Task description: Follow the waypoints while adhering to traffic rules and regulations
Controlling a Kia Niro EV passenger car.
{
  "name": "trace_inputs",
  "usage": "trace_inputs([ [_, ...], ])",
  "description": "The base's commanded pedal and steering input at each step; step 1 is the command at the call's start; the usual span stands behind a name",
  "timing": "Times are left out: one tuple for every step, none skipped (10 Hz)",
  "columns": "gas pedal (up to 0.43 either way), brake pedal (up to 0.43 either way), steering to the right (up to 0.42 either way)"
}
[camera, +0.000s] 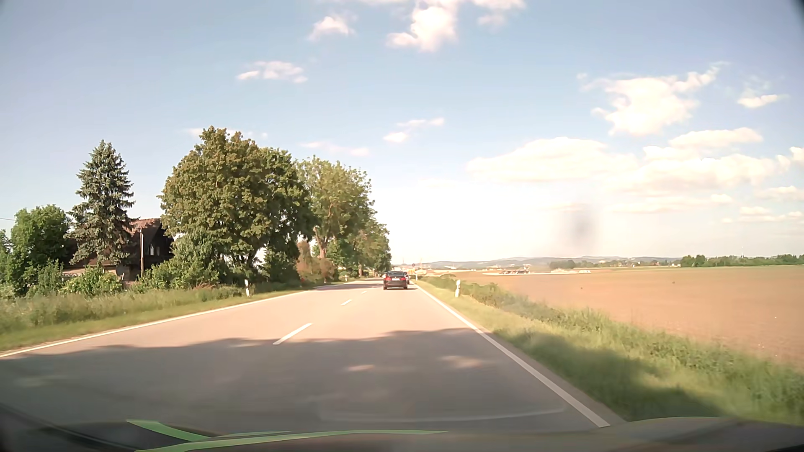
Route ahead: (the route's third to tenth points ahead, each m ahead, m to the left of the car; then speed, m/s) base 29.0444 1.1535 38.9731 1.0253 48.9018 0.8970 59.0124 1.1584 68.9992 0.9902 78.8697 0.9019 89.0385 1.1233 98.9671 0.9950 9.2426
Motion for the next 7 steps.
trace_inputs([
  [0.11,0.0,-0.003],
  [0.11,0.0,-0.003],
  [0.11,0.0,-0.003],
  [0.11,0.0,-0.001],
  [0.11,0.0,-0.001],
  [0.11,0.0,-0.001],
  [0.11,0.0,-0.001],
])
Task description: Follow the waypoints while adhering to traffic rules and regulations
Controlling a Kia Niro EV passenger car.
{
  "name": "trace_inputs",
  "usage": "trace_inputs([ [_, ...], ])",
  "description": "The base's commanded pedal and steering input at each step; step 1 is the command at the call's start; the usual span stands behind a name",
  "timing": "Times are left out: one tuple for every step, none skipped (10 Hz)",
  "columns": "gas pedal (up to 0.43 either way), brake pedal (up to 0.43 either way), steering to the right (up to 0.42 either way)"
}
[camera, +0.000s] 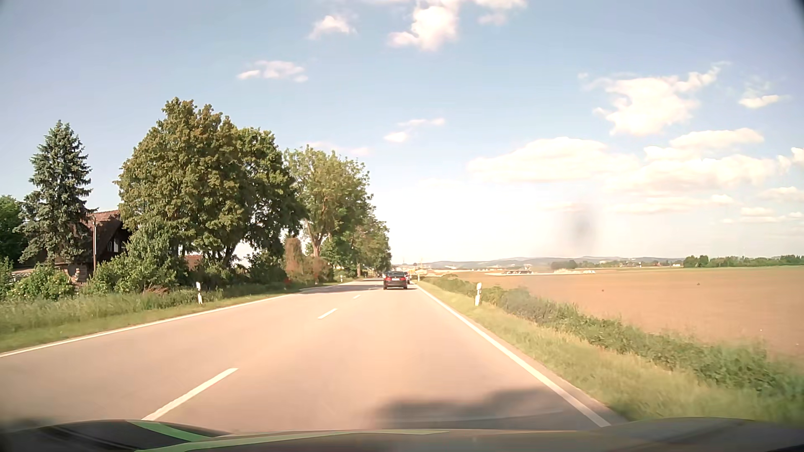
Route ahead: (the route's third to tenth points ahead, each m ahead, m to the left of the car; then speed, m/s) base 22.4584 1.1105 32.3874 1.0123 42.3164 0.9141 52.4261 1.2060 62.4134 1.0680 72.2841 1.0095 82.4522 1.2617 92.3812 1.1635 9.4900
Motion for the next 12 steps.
trace_inputs([
  [0.087,0.0,-0.001],
  [0.079,0.0,0.0],
  [0.067,0.0,0.0],
  [0.059,0.0,0.001],
  [0.047,0.0,0.001],
  [0.047,0.0,0.001],
  [0.047,0.0,0.0],
  [0.047,0.0,0.001],
  [0.047,0.0,0.001],
  [0.047,0.0,0.001],
  [0.047,0.0,0.0],
  [0.047,0.0,0.001],
])
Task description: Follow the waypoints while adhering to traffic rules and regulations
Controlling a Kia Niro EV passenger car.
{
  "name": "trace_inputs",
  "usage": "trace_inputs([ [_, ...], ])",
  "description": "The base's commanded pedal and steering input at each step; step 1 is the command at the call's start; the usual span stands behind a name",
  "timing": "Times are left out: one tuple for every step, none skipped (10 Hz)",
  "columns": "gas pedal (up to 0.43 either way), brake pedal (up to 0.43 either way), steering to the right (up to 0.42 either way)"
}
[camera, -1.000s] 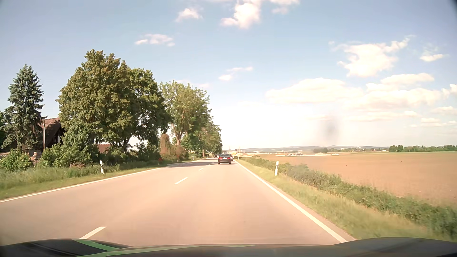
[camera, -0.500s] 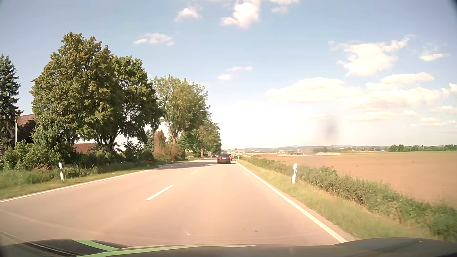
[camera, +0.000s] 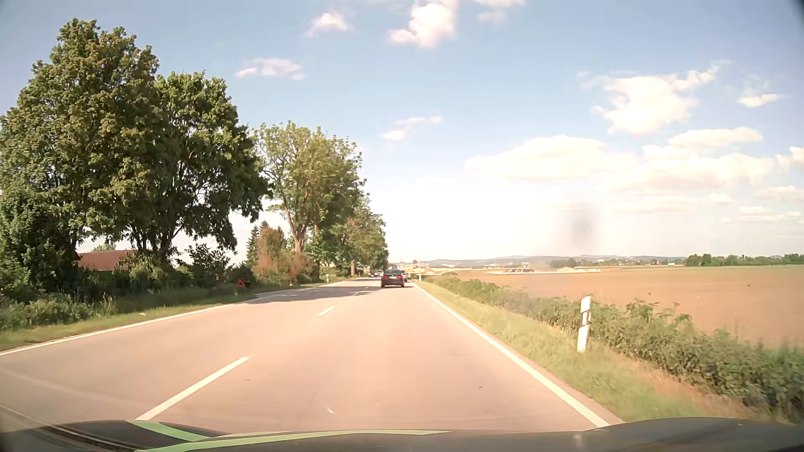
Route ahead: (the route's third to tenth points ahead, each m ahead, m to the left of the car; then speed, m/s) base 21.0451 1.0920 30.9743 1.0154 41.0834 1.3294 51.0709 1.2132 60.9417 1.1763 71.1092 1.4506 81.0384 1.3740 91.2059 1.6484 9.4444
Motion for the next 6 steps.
trace_inputs([
  [0.047,0.0,0.001],
  [0.059,0.0,0.001],
  [0.059,0.0,0.0],
  [0.059,0.0,0.001],
  [0.059,0.0,0.001],
  [0.067,0.0,0.001],
])
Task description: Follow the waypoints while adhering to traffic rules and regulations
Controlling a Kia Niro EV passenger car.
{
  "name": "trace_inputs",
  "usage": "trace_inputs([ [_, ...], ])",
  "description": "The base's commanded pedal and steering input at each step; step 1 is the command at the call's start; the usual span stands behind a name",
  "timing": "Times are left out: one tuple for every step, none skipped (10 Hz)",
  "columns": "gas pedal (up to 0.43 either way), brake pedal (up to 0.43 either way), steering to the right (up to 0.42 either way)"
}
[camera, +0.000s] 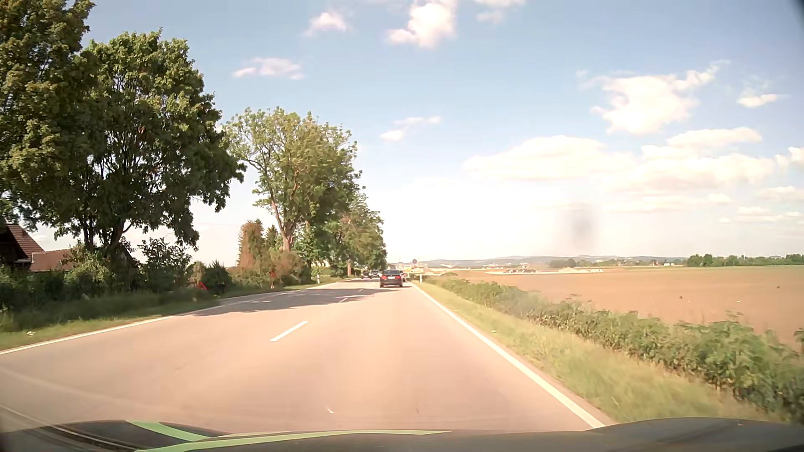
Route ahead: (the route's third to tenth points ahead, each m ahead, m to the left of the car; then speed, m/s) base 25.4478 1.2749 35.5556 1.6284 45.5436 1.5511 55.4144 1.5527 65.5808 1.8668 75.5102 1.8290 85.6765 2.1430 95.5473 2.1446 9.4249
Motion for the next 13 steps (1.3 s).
trace_inputs([
  [0.067,0.0,0.0],
  [0.079,0.0,0.001],
  [0.079,0.0,0.0],
  [0.079,0.0,0.0],
  [0.087,0.0,0.0],
  [0.087,0.0,0.0],
  [0.087,0.0,0.0],
  [0.087,0.0,0.0],
  [0.087,0.0,0.0],
  [0.087,0.0,-0.001],
  [0.087,0.0,-0.001],
  [0.087,0.0,-0.001],
  [0.079,0.0,-0.001],
])
